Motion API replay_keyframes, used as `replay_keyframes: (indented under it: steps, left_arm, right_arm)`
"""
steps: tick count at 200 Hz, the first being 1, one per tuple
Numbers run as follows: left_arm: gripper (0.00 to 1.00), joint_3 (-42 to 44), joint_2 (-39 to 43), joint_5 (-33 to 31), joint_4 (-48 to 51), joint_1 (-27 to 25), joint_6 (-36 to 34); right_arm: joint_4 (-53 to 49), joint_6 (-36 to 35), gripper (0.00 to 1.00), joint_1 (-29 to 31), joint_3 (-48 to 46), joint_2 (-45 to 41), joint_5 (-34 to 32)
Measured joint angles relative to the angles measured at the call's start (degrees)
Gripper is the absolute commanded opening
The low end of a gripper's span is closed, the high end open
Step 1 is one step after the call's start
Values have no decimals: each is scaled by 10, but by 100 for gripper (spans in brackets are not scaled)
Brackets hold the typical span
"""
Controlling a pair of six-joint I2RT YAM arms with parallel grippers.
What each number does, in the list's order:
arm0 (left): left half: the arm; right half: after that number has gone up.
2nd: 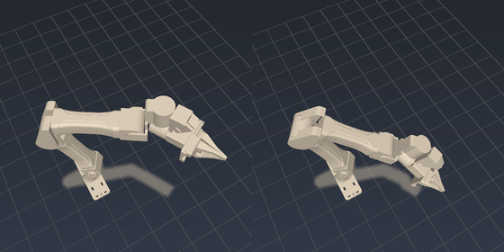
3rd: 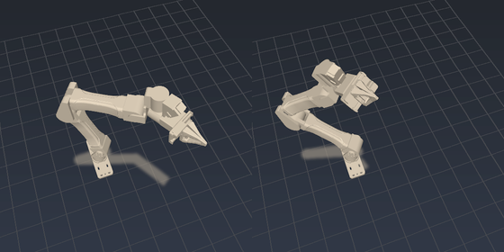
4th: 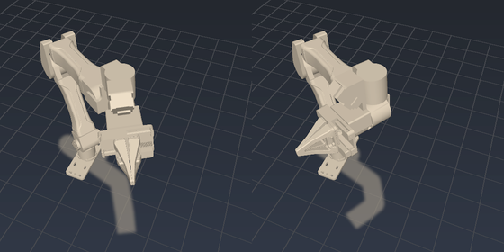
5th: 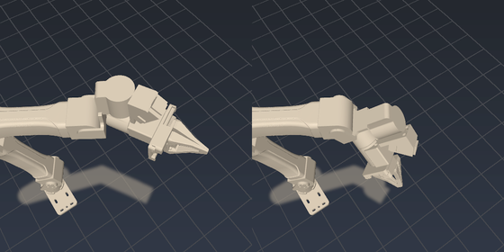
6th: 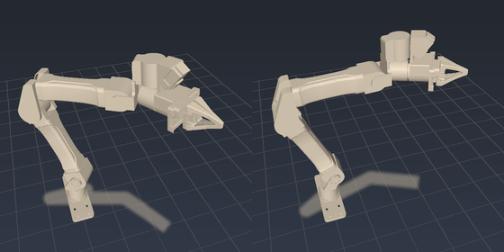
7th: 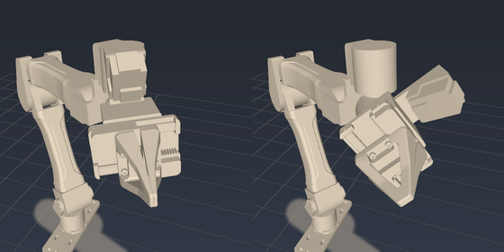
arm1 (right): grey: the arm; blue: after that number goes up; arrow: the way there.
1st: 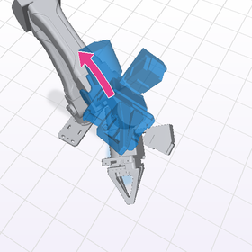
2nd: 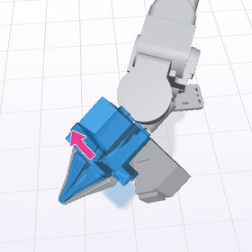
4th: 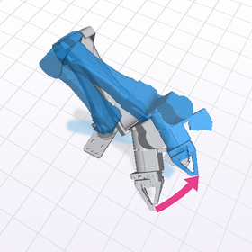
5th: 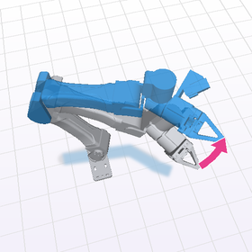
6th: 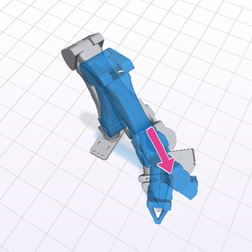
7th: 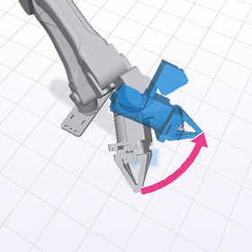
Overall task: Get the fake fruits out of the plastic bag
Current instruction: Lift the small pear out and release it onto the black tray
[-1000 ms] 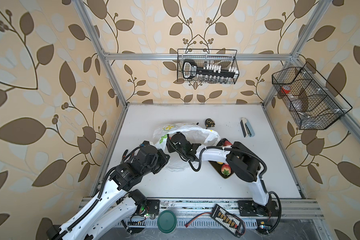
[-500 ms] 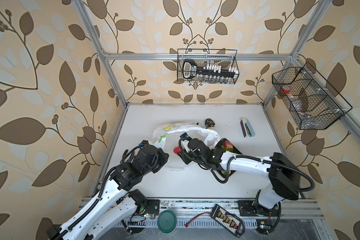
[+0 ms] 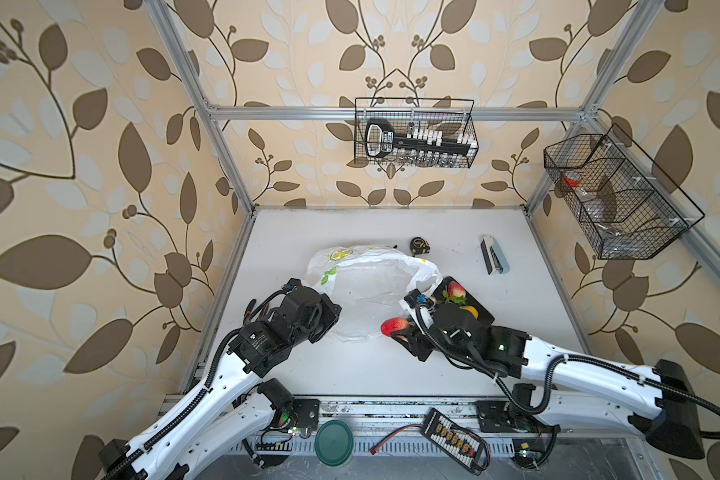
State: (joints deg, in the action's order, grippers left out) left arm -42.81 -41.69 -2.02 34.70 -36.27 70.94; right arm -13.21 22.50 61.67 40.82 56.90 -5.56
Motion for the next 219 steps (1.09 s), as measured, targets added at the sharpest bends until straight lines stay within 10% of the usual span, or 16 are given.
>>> replay_keyframes:
  steps: [101, 162, 219]
  left_arm:
    - [0, 20, 3, -10, -7, 0, 3]
    - [0, 20, 3, -10, -7, 0, 2]
    - [0, 20, 3, -10, -7, 0, 2]
  right_arm:
    - [-274, 264, 34, -71, -11, -104, -187]
    - [-210, 198, 34, -282, -15, -35, -139]
    - [-90, 132, 41, -331, -24, 83, -70]
